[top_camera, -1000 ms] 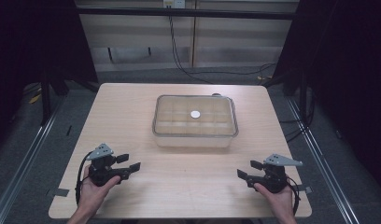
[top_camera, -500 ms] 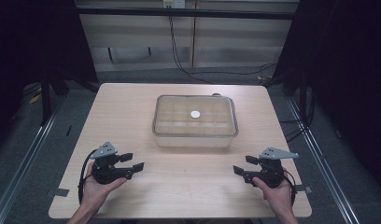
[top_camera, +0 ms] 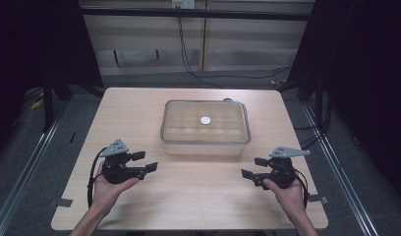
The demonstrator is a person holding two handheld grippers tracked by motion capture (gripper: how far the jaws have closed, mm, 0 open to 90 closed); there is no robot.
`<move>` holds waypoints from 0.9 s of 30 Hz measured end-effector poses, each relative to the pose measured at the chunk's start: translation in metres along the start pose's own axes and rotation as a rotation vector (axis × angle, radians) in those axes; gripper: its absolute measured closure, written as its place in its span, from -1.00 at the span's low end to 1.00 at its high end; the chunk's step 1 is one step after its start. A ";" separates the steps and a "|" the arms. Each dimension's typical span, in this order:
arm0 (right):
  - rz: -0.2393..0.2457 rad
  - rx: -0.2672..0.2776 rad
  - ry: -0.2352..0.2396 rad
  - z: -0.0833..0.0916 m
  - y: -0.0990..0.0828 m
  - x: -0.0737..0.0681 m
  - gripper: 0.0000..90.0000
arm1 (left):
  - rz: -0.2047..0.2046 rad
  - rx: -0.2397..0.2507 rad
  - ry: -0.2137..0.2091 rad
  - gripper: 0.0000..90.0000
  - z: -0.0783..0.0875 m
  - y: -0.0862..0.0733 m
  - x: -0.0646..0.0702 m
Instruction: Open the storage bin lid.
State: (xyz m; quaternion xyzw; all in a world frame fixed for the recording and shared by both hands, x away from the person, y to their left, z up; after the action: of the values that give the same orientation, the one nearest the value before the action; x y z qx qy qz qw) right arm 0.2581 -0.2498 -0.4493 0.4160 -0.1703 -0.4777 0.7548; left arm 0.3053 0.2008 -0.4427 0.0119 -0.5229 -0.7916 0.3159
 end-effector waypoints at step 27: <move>-0.065 0.014 -0.023 -0.021 0.043 0.035 -0.45 | 0.021 -0.004 0.023 -0.56 -0.012 0.039 -0.032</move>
State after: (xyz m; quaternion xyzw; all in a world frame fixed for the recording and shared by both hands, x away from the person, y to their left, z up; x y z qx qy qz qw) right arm 0.3139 -0.2612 -0.4324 0.4212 -0.1686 -0.5054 0.7340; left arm 0.3545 0.1973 -0.4257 0.0147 -0.5177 -0.7891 0.3302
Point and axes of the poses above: each handheld gripper's, and its own axes: z roughly backward along the jaws, y roughly out of its top, x roughly to its right, the point moved 1 cm from there along -z, roughly forward along the jaws, and after that the axes turned 9 degrees about -y, right-handed, at the moved point
